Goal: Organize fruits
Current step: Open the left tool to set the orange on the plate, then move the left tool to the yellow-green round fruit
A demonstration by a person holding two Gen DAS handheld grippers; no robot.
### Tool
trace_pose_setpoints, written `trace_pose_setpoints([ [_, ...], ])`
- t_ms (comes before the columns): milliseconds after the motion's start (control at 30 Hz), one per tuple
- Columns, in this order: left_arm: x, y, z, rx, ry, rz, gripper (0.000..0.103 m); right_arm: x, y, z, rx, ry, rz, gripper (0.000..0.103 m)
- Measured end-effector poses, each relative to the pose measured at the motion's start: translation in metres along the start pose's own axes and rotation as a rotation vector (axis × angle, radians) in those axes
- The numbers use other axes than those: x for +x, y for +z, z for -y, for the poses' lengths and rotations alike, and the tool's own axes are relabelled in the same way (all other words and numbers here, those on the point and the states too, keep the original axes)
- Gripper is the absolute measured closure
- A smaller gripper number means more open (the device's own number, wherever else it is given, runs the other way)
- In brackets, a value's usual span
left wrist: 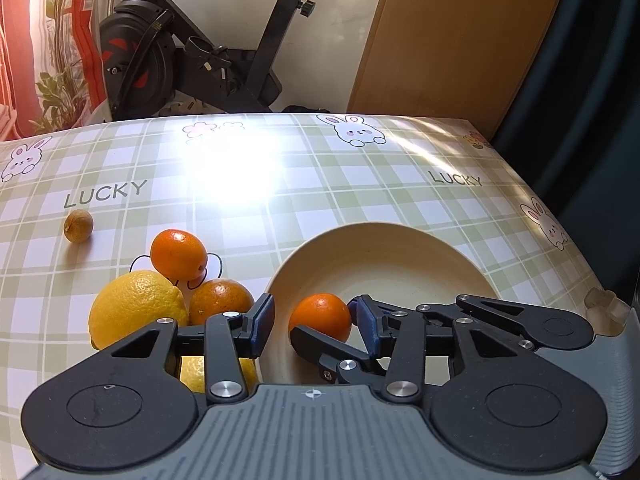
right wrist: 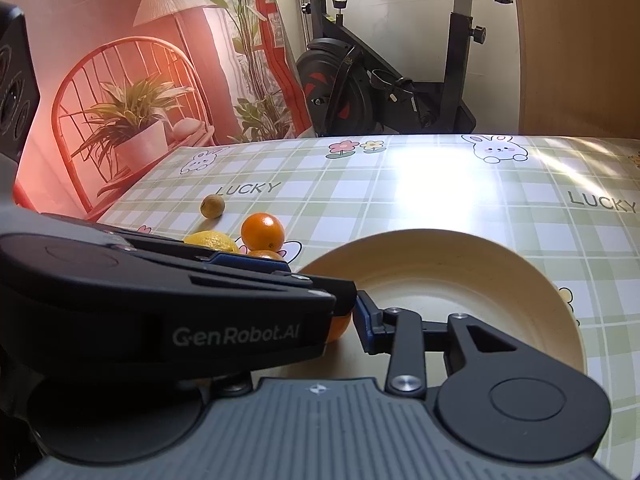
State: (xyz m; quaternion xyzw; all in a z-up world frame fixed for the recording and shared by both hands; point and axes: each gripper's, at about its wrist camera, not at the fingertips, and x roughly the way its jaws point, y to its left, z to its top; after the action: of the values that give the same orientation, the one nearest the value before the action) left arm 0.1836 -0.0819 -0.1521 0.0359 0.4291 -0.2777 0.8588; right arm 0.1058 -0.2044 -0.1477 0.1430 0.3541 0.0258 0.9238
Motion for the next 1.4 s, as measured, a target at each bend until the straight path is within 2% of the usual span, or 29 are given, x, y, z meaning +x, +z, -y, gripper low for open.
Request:
trace_pose_setpoints([
  [167,-0.010,-0.001,-0.001,-0.004,-0.007,0.027,0.050,-0.004,-0.002,-0.002,-0.016,-0.027,-0.001,0.063],
  [267,-0.021,-0.002,0.000,-0.003,-0.011,0.053,0.048,-0.008,-0.003,-0.001,-0.012,-0.040,0.005,0.058],
  [533,-0.054,-0.016,-0.001,0.000,0.023,0.105,0.048,-0.034,-0.014,0.000,0.063,-0.059,0.061,0.057],
  [733,-0.077,-0.032,-0.007,-0.048,0.036,0.142,0.048,-0.049,-0.020,-0.010,0.050,-0.044,0.083,0.057],
  [1067,-0.111,-0.065,-0.035,-0.124,0.071,0.159,0.048,-0.061,-0.033,-0.039,-0.042,-0.003,0.090,0.057],
  [1400,-0.124,-0.088,-0.064,-0.234,0.086,0.162,0.048,-0.064,-0.048,-0.054,-0.100,0.027,0.065,0.057],
])
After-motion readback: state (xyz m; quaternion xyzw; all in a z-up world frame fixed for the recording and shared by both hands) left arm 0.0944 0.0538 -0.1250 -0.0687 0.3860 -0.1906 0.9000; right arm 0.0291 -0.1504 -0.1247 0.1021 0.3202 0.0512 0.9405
